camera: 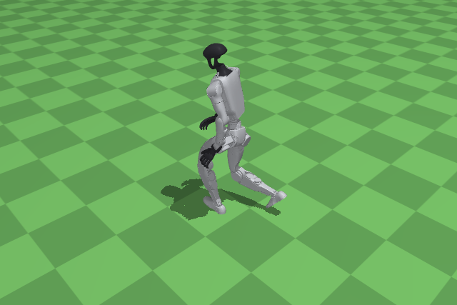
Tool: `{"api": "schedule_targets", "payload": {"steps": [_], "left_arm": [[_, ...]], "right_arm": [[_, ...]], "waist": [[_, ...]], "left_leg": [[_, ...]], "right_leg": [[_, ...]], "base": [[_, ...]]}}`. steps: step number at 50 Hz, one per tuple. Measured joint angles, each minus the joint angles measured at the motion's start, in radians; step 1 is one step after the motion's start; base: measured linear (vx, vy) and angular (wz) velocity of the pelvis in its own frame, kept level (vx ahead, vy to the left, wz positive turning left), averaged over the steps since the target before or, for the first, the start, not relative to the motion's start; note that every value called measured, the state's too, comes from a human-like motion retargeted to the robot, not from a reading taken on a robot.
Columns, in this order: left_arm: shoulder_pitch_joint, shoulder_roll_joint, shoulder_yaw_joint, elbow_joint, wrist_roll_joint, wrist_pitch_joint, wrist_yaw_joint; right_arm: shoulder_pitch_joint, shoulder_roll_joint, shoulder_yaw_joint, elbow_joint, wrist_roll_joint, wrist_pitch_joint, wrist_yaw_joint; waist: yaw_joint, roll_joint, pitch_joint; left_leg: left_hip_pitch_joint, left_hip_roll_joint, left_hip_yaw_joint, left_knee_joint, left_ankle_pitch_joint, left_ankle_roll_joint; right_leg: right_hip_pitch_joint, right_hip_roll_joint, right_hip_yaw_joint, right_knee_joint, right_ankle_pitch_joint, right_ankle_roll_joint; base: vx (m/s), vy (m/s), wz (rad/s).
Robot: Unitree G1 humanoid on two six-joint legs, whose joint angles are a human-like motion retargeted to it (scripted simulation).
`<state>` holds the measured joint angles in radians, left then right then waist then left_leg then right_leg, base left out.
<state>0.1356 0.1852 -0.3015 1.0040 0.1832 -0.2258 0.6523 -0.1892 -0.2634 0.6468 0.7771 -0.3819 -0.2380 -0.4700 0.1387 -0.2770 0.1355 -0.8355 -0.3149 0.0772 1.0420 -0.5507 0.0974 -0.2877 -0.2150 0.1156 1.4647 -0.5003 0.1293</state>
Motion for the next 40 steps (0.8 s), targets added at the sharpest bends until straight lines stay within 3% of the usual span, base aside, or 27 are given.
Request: {"api": "schedule_targets", "payload": {"steps": [2, 5, 7, 13, 16, 18, 20, 22, 26, 30, 36, 40], "left_arm": [[-0.025, 0.016, -0.009, -0.012, 0.009, 0.009, -0.004], [-0.082, 0.045, -0.032, -0.046, 0.018, 0.025, -0.014], [-0.123, 0.065, -0.044, -0.084, 0.019, 0.024, -0.028], [-0.261, 0.129, -0.079, -0.238, 0.041, -0.031, -0.044], [-0.293, 0.14, -0.077, -0.267, 0.045, -0.044, -0.031], [-0.279, 0.132, -0.071, -0.26, 0.033, -0.041, -0.023], [-0.258, 0.1, -0.061, -0.223, -0.021, -0.026, -0.036], [-0.246, 0.06, -0.067, -0.183, -0.043, -0.001, -0.072], [-0.229, 0.017, -0.095, -0.1, -0.033, 0.033, -0.156], [-0.175, 0.003, -0.098, -0.017, -0.016, 0.046, -0.207], [-0.064, -0.006, -0.077, 0.092, 0.035, 0.073, -0.219], [0.009, -0.023, -0.061, 0.14, 0.043, 0.093, -0.22]], "right_arm": [[0.023, 0.005, 0.011, 0.057, -0.011, 0.018, 0.03], [0.053, -0.007, 0.016, 0.133, -0.034, 0.034, 0.075], [0.079, -0.027, 0.004, 0.168, -0.035, 0.04, 0.095], [0.172, -0.084, -0.092, 0.212, 0.031, 0.059, 0.104], [0.204, -0.086, -0.117, 0.219, 0.039, 0.065, 0.089], [0.215, -0.078, -0.119, 0.22, 0.035, 0.066, 0.077], [0.198, -0.084, -0.109, 0.22, 0.031, 0.068, 0.062], [0.154, -0.088, -0.094, 0.213, 0.028, 0.065, 0.06], [0.037, -0.082, -0.056, 0.168, 0.025, 0.052, 0.067], [-0.082, -0.066, -0.044, 0.059, 0.06, 0.035, 0.084], [-0.228, -0.056, -0.047, -0.108, 0.061, 0.011, 0.083], [-0.217, -0.035, -0.037, -0.128, 0.037, 0.006, 0.074]], "waist": [[-0.018, -0.01, -0.013], [-0.053, 0.014, -0.017], [-0.081, 0.051, -0.013], [-0.125, 0.178, -0.016], [-0.13, 0.215, -0.023], [-0.128, 0.245, -0.041], [-0.134, 0.334, -0.006], [-0.124, 0.387, 0.018], [-0.074, 0.389, 0.024], [-0.021, 0.35, 0.024], [0.01, 0.268, -0.047], [0.021, 0.213, -0.102]], "left_leg": [[0.075, -0.012, 0.0, -0.011, -0.06, 0.027], [0.244, -0.002, -0.025, -0.071, -0.135, 0.034], [0.362, 0.025, -0.042, -0.109, -0.171, 0.02], [0.627, 0.107, -0.13, -0.208, -0.249, -0.025], [0.711, 0.134, -0.137, -0.111, -0.281, -0.046], [0.736, 0.16, -0.138, 0.041, -0.25, -0.082], [0.742, 0.249, -0.148, 0.276, -0.104, -0.154], [0.658, 0.327, -0.13, 0.476, 0.037, -0.164], [0.406, 0.38, -0.077, 0.597, -0.02, -0.066], [0.2, 0.366, -0.008, 0.362, -0.113, -0.031], [0.016, 0.272, 0.028, -0.233, -0.039, -0.091], [-0.093, 0.255, 0.049, -0.095, 0.02, -0.058]], "right_leg": [[-0.105, -0.031, -0.022, 0.111, 0.056, -0.025], [-0.26, -0.036, -0.075, 0.139, -0.034, -0.088], [-0.345, -0.012, -0.123, 0.038, -0.109, -0.108], [-0.524, 0.15, -0.194, -0.54, -0.134, -0.054], [-0.566, 0.204, -0.177, -0.545, -0.099, -0.058], [-0.586, 0.233, -0.179, -0.395, -0.073, -0.101], [-0.516, 0.288, -0.239, -0.282, -0.107, -0.174], [-0.429, 0.318, -0.27, -0.263, -0.162, -0.222], [-0.256, 0.318, -0.257, -0.306, -0.25, -0.231], [-0.094, 0.293, -0.21, -0.365, -0.322, -0.21], [0.033, 0.263, -0.123, -0.446, -0.372, -0.168], [0.077, 0.219, -0.105, -0.336, -0.372, -0.136]], "base": [[0.86, 0.06, -0.01], [0.95, 0.06, -0.25], [1.02, 0.04, -0.18], [1.03, 0.0, -0.01], [1.01, -0.03, -0.05], [1.05, -0.03, -0.11], [1.0, -0.07, 0.0], [0.95, -0.07, 0.09], [0.95, -0.09, -0.01], [0.96, -0.05, -0.42], [0.95, 0.04, -0.4], [1.04, 0.09, -0.34]]}}
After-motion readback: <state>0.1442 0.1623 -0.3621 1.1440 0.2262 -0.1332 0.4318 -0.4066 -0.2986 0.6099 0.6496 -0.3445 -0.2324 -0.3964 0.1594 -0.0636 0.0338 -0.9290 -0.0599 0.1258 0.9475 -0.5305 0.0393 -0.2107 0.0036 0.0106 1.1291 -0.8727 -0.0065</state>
